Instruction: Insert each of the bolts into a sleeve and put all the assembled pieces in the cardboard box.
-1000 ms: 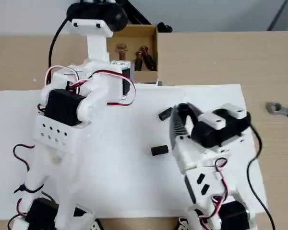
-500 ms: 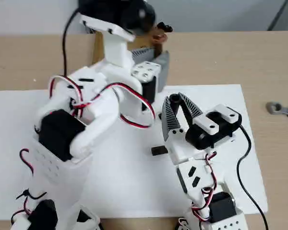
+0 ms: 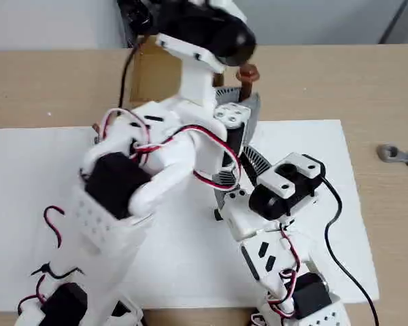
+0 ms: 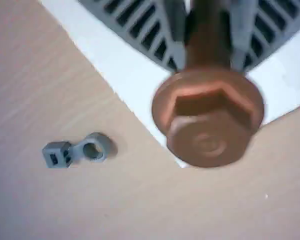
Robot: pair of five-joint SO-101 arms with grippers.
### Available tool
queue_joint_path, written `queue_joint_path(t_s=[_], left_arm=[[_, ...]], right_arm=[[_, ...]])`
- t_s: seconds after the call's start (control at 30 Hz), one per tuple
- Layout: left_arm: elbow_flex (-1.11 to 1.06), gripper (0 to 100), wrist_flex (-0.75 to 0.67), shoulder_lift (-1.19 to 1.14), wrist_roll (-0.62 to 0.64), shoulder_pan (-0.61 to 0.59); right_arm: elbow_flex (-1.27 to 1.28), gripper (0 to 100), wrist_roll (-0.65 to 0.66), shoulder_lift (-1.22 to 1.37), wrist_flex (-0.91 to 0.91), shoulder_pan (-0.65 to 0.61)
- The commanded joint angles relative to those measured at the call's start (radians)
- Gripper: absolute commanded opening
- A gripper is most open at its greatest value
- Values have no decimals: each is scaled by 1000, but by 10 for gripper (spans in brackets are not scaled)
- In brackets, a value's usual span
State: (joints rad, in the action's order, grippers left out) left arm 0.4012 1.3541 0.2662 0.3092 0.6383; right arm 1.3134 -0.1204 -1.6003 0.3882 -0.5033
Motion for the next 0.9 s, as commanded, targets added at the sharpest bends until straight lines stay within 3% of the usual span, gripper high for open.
queue_joint_path(t_s=[0.0,0.23,0.53,0.7,0.87], left_arm=[[5,5,-18,40,-6,-3],[2,5,49,40,-6,-94],[-8,5,71,32,-5,-91],[-96,5,54,32,-6,-91],[-205,5,-54,40,-6,-91]], right_arm=[[-14,5,60,-16,-28,-8],[-14,5,61,-16,-28,-8],[-14,5,63,-16,-28,-5],[-14,5,63,-16,-24,-5],[-14,5,63,-16,-19,-5]])
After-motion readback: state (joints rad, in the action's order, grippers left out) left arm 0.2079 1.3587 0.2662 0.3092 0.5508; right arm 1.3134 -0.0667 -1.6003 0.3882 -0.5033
